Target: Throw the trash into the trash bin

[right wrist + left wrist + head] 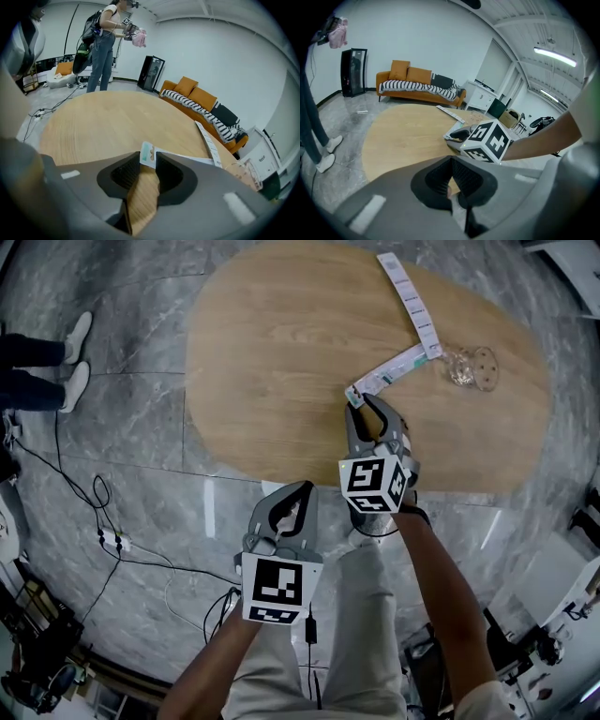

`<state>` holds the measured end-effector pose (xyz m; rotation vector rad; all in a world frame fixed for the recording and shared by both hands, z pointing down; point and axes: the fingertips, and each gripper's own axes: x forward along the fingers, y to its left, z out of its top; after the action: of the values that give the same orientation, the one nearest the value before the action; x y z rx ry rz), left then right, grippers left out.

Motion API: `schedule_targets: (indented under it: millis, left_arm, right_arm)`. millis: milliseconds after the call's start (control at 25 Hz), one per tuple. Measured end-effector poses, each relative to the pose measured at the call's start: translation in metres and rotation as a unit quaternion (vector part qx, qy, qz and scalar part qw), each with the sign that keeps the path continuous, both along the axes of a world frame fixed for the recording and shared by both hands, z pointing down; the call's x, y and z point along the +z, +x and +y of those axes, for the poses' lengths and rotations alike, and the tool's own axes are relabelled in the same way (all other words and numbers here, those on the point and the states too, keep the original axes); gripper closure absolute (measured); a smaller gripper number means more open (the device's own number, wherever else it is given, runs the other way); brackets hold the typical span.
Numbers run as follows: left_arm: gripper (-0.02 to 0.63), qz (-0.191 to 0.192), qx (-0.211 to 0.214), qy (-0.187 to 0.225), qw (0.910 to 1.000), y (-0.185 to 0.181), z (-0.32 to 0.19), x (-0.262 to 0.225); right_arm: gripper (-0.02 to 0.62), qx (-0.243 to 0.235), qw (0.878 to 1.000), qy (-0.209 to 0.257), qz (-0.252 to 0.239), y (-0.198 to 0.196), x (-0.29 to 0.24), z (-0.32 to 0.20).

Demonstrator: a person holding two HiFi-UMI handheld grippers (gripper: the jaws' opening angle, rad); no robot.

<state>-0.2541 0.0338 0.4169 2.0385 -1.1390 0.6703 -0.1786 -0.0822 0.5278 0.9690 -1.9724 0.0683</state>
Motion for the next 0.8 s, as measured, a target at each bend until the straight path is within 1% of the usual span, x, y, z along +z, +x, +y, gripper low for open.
schedule_targets:
  millis: [120,240,320,480,600,720,800]
  left_arm:
    - [0.606,0.000,-0.002,0.000,1.0000,-0.006,0.000,0.002]
    - [0.606,0.000,-0.006,-0.001,1.0000,-0.011,0.002,0.002]
    - [0.606,0.000,-0.008,-0.001,1.0000,-0.009,0.003,0.000]
    - [0.606,0.003,-0.002,0.005,1.0000,0.008,0.004,-0.009]
    - [0.606,0.005,0.005,0.010,0.9999,0.017,0.002,-0.013]
    - [0.606,0.002,0.007,0.014,0.9999,0.022,0.002,-0.017]
    - [0.606,0.000,0.009,0.016,0.9998,0.028,0.000,-0.019]
  right_arm:
    - [0.515,0.006,1.000,0.015,0.002,0.001,-0.006,-0.004]
    - [0.552,0.013,0.999,0.030,-0.011,-0.002,-0.023,-0.004]
    - [0.557,0.013,0.999,0.035,-0.023,-0.003,-0.035,-0.001]
    - [0.558,0.002,0.998,0.033,-0.051,-0.001,-0.057,0.011]
    - [0.558,0.008,0.997,0.031,-0.077,0.003,-0.075,0.016]
    - [0.558,0.012,0.993,0.040,-0.108,0.005,-0.100,0.019]
    - [0.558,0.015,0.990,0.054,-0.127,0.011,-0.118,0.019]
